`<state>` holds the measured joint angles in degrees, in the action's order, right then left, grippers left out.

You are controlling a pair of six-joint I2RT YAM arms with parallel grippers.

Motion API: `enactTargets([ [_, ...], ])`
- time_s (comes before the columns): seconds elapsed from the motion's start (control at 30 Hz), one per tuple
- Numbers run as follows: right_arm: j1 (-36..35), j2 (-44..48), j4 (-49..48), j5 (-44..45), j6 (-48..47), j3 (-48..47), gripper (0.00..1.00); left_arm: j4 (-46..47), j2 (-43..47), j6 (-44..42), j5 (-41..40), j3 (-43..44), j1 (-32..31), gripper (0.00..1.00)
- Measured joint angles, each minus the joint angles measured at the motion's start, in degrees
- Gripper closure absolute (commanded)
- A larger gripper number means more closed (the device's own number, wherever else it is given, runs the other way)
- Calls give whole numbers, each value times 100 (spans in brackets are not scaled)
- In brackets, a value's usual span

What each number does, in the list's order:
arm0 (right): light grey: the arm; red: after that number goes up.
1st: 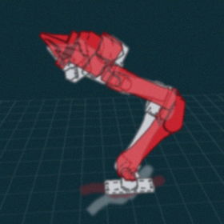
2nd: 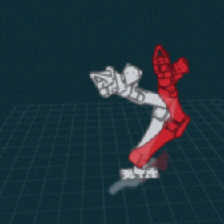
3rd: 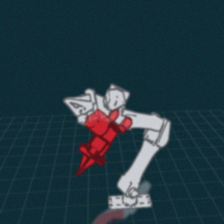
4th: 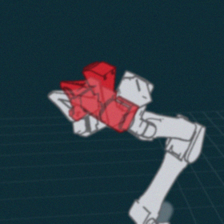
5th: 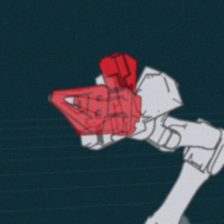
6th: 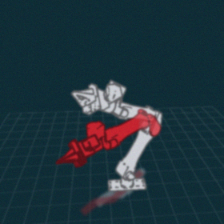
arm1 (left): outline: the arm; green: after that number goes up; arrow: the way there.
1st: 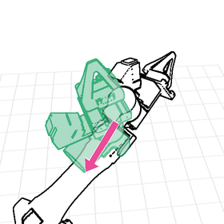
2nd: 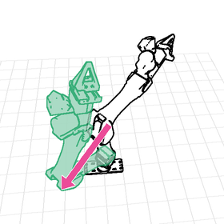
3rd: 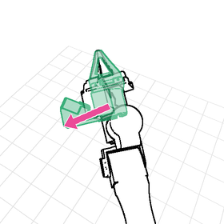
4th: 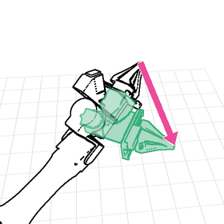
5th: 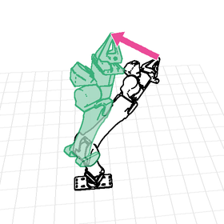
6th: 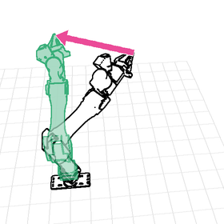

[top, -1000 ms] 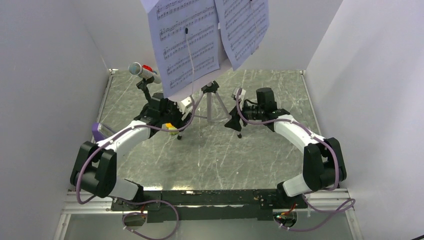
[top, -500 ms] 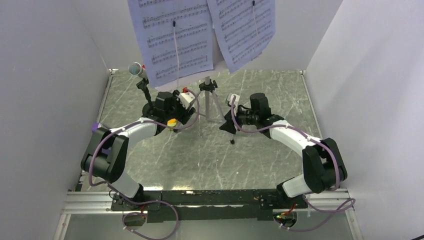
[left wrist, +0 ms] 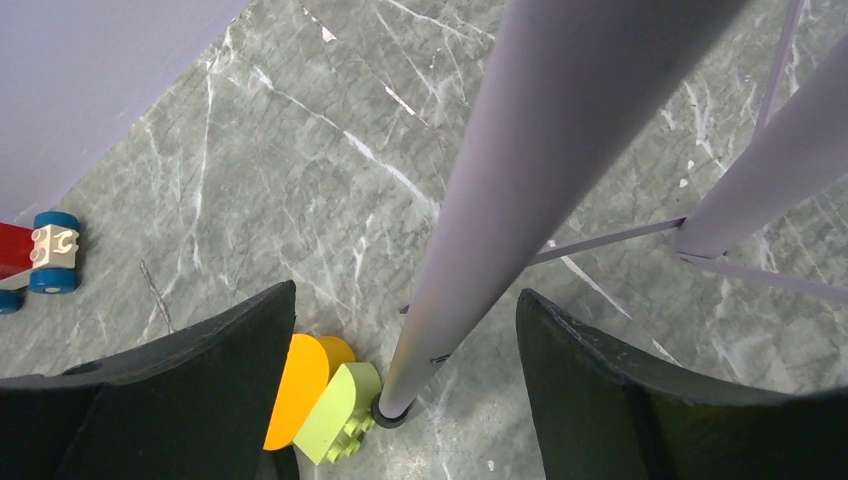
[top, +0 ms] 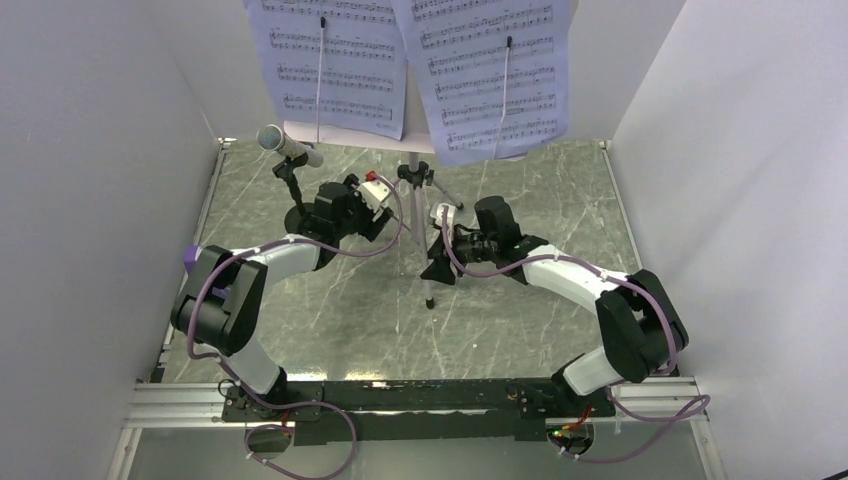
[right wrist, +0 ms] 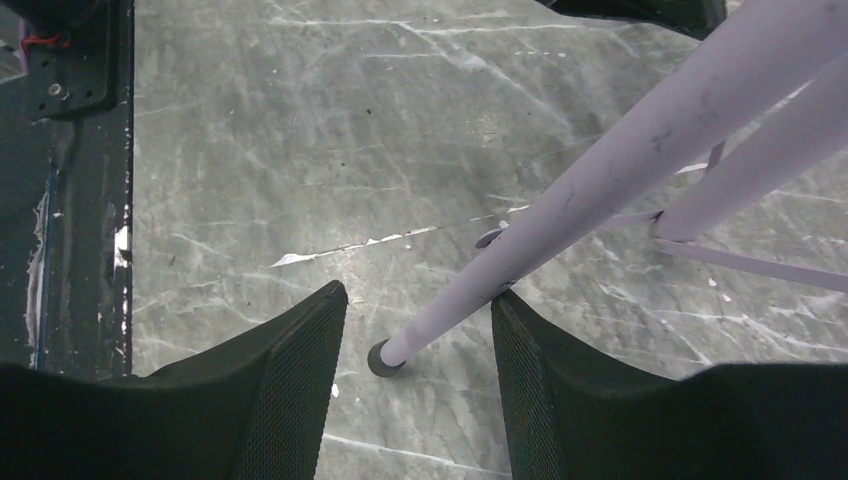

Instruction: Pack up the instrument practice props

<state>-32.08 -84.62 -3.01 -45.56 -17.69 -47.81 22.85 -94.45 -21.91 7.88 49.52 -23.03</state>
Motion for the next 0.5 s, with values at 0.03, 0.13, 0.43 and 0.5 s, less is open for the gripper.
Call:
enactTargets([
  [0.03, -17, -26, 7, 2, 9, 0, 43, 13, -2, 13, -22, 0, -4, 15],
  [0.13, -44, -50, 85, 9, -7, -7, 41, 11, 0, 17, -83, 0, -11, 13],
  [0.43, -105, 317, 780, 616, -15, -37, 1, -798, 861, 66, -420, -295, -42, 13],
  [0.5, -17, 531, 833, 872, 13, -31, 0, -1008, 1263, 61, -424, -468, -42, 13],
])
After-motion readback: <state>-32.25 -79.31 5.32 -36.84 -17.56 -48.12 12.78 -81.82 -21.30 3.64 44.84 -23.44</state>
